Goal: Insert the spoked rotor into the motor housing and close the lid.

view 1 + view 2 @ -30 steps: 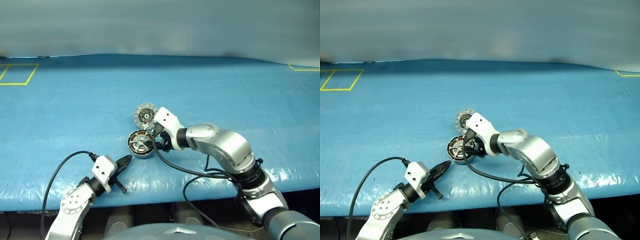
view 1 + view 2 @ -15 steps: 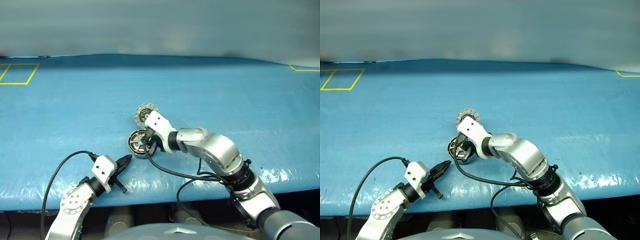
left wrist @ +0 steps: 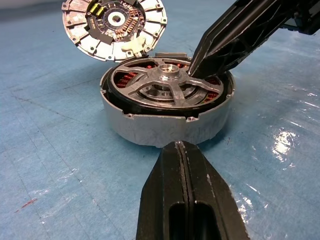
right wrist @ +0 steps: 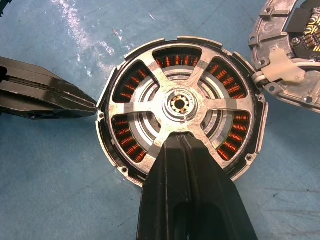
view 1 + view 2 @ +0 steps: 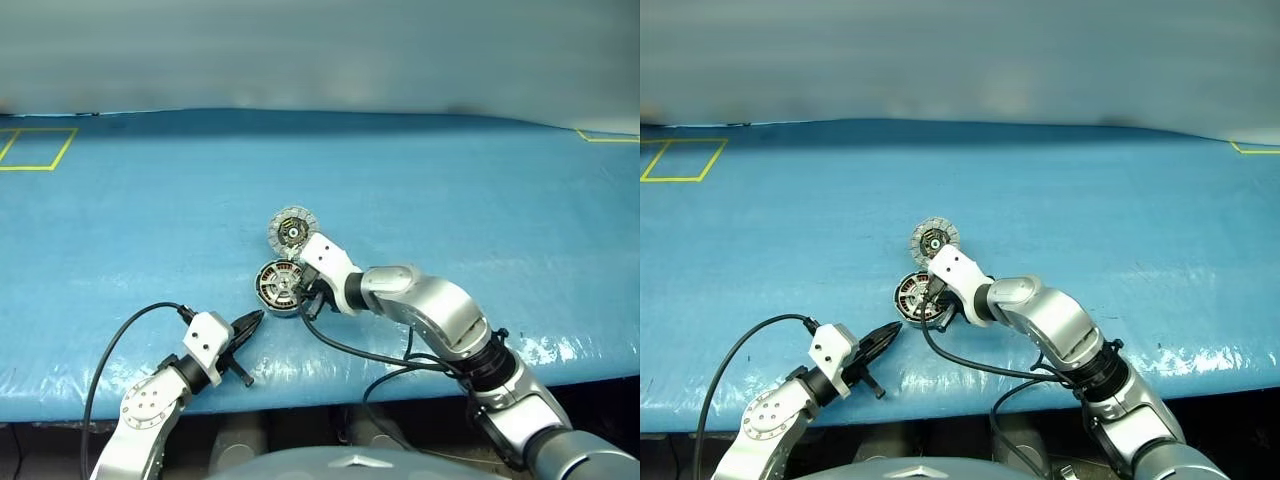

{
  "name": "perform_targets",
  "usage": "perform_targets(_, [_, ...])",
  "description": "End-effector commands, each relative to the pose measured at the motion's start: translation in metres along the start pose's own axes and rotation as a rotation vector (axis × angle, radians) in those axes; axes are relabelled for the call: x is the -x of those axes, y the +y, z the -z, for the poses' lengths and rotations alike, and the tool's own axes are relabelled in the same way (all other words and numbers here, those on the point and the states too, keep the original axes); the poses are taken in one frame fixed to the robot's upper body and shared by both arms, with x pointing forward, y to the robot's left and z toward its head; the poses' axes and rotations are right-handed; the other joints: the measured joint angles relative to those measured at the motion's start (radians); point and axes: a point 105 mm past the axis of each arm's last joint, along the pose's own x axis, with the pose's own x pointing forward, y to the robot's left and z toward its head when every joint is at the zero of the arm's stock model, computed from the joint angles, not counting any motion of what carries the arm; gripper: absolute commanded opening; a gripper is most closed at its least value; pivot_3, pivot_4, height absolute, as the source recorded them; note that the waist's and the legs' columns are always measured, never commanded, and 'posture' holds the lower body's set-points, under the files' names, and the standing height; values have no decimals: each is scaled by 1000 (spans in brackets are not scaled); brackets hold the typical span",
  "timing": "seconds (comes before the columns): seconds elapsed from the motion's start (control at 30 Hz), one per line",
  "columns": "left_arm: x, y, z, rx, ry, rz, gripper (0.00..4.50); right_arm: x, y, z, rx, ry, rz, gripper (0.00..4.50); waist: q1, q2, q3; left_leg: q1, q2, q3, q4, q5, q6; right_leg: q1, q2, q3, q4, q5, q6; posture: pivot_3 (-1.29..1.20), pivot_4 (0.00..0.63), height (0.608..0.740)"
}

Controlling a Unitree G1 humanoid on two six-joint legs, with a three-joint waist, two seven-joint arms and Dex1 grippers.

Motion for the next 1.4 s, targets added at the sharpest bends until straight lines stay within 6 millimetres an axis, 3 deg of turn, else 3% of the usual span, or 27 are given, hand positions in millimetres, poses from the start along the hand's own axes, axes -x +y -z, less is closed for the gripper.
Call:
perform_targets(0.03, [1,1,-3,1,-15,0,0,1,1,-1,3,-3,-3,22,0,0,0,0,0,0,0,0,0,0,0,0,0,0,0,0,150,740])
perform_targets(0.37, [0,1,-3,-2,-12,-2,0,2,7,-22,35,-68,-18,22,-1,0,0,0,0,0,0,0,0,0,0,0,0,0,0,0,150,740])
perform_targets(0.67, [1,2,-3,-7,-10,1,0,15,17,-37,76,-114,-83,22,0,0,0,-1,0,0,0,0,0,-1,0,0,0,0,0,0,150,740])
perform_targets(0.9, [1,2,-3,-8,-10,8,0,13,12,-44,30,-175,-56,22,0,0,0,-1,0,0,0,0,0,-1,0,0,0,0,0,0,150,740])
perform_targets(1.2, [0,3,-3,-6,-12,0,0,-7,6,-39,-20,-197,-40,22,0,0,0,-1,0,0,-1,0,0,0,0,0,0,1,1,0,150,740])
perform_targets(1.4, [2,3,-3,-2,-10,-8,0,-15,7,-25,-47,-156,-50,22,0,0,0,-1,0,0,-1,0,0,-1,0,0,0,2,4,0,150,740])
